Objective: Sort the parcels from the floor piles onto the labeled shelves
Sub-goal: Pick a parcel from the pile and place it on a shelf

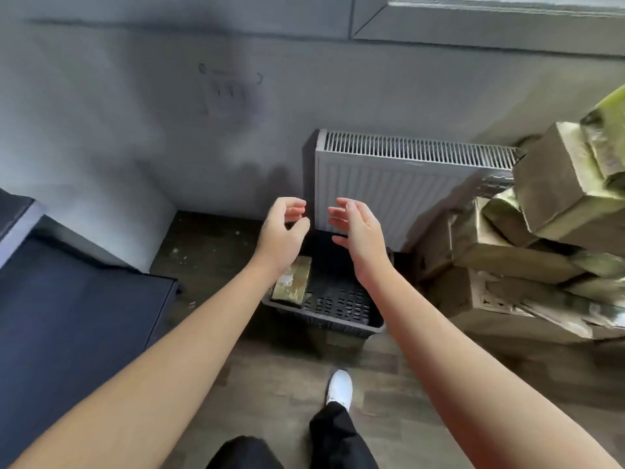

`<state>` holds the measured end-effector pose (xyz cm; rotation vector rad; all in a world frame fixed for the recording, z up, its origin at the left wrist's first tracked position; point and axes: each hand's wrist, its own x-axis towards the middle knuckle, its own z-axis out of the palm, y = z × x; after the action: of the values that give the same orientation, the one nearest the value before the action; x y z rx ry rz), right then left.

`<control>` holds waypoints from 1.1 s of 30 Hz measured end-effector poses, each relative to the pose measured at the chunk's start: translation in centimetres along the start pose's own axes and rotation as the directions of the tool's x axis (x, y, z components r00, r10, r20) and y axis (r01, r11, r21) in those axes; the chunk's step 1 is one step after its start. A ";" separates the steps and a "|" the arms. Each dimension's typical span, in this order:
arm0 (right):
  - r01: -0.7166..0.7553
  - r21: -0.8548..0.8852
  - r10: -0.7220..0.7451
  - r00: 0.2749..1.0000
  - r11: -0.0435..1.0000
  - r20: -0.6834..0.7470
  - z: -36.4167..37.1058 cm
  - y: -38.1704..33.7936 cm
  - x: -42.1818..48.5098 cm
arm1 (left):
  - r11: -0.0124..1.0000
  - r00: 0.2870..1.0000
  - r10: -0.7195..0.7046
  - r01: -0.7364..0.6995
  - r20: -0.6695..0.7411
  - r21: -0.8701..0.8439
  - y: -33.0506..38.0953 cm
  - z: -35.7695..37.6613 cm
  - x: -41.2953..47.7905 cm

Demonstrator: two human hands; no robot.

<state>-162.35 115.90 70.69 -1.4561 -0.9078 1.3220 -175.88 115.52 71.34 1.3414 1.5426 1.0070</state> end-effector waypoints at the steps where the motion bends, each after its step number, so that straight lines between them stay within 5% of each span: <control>1: -0.036 -0.012 0.036 0.999 0.999 -0.002 0.1 1.3 2.2 | 0.999 0.999 -0.047 0.047 -0.001 0.003 -1.6 0.7 2.0; 13: -0.311 -0.095 0.304 0.950 0.946 -0.074 4.6 24.9 23.4 | 0.924 0.919 -0.381 0.374 0.104 0.078 -29.5 7.6 21.2; 21: -0.341 -0.268 0.332 0.940 0.901 -0.077 9.3 43.6 30.7 | 0.732 0.756 -0.640 0.545 0.136 0.409 -49.1 11.5 25.2; 25: -0.372 -0.403 0.375 0.924 0.836 -0.077 9.6 50.3 32.2 | 0.636 0.716 -0.689 0.527 0.107 0.564 -55.4 13.3 25.4; 33: -0.427 -0.536 0.475 0.878 0.728 -0.055 8.5 58.5 34.8 | 0.628 0.758 -0.648 0.481 0.069 0.612 -60.5 17.2 25.4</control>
<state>-169.55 133.31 4.74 -2.1819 -1.0767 1.5673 -181.15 135.15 6.63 1.1501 1.9327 -0.0780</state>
